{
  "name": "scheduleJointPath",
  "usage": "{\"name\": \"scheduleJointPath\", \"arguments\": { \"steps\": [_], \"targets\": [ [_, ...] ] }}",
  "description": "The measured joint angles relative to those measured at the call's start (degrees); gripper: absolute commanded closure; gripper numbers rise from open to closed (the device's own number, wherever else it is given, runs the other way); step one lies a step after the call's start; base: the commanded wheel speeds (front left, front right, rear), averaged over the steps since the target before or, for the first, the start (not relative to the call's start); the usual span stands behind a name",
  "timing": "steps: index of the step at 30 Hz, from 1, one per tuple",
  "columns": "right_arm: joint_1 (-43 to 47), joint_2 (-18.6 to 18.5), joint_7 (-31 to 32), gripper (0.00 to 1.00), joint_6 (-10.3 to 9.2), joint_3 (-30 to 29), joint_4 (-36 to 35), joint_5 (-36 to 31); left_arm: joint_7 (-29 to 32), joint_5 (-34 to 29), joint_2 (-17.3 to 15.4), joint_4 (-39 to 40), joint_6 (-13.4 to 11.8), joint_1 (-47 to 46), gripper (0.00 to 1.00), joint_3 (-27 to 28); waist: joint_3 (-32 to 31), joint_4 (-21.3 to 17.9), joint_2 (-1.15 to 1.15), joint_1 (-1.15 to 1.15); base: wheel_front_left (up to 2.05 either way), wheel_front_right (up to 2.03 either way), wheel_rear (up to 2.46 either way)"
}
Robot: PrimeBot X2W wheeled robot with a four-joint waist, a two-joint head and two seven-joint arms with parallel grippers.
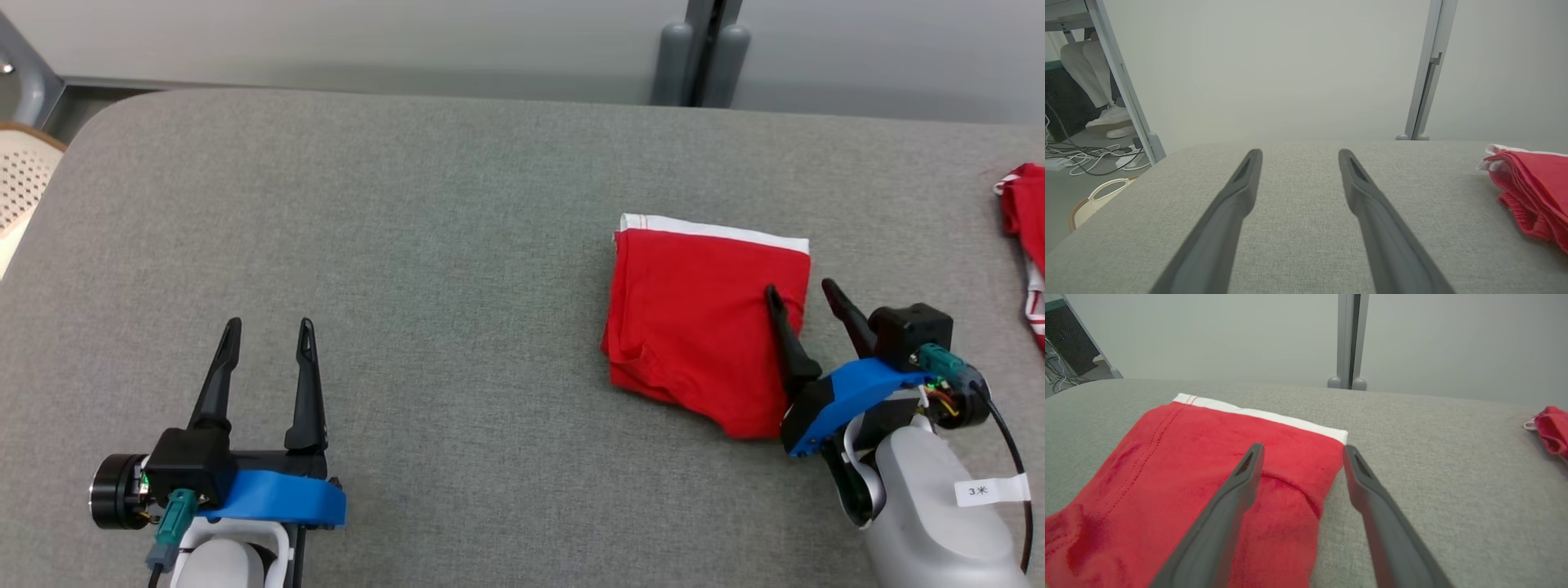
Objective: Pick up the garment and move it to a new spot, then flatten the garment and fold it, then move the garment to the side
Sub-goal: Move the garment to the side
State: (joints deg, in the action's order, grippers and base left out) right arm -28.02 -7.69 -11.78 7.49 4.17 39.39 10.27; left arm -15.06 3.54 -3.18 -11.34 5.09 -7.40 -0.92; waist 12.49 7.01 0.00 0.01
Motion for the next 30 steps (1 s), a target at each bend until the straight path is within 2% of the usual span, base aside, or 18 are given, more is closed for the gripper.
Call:
{"name": "scheduleJointPath", "arguments": {
  "steps": [7, 12, 13, 14, 23, 30],
  "targets": [
    [-1.2, 0.6, -1.5, 0.00, 0.00, 0.1, 9.1, 0.6, 0.0, 0.4, 0.1, 0.1, 0.0, -1.0, 0.00, -0.3, 2.0, 1.4, 0.00, 0.00, 0.00, 0.00, 0.00],
    [-2.5, 1.4, -2.4, 0.00, 0.00, 0.9, 12.9, 2.2, 0.0, 0.4, 0.2, -0.1, -0.1, -1.4, 0.00, -0.4, 2.4, 1.4, 0.00, -0.01, 0.00, 0.00, 0.00],
    [-2.7, 1.6, -2.5, 0.60, 0.00, 1.3, 13.4, 3.0, 0.0, 0.4, 0.2, -0.1, -0.1, -1.5, 0.00, -0.5, 2.4, 1.4, 0.00, -0.01, 0.00, 0.00, 0.00],
    [-2.9, 1.8, -2.5, 1.00, -0.05, 1.8, 14.0, 3.6, 0.0, 0.4, 0.2, -0.2, -0.1, -1.5, 0.00, -0.5, 2.4, 1.4, 0.00, -0.02, 0.00, 0.00, 0.00],
    [-3.4, 1.7, -3.3, 1.00, 0.08, 4.7, 13.1, 6.6, 0.0, 0.5, 0.2, 0.2, -0.5, -1.4, 0.00, -0.6, 2.7, -1.2, 0.00, -0.02, 0.00, 0.00, 0.00],
    [-0.3, -2.3, -3.2, 1.00, 0.01, 3.6, 7.5, 7.5, 0.0, -0.2, -0.1, 0.7, 0.0, -2.0, 0.00, -0.6, 3.5, -8.2, 0.00, -0.01, 0.00, 0.00, 0.00]
  ]
}}
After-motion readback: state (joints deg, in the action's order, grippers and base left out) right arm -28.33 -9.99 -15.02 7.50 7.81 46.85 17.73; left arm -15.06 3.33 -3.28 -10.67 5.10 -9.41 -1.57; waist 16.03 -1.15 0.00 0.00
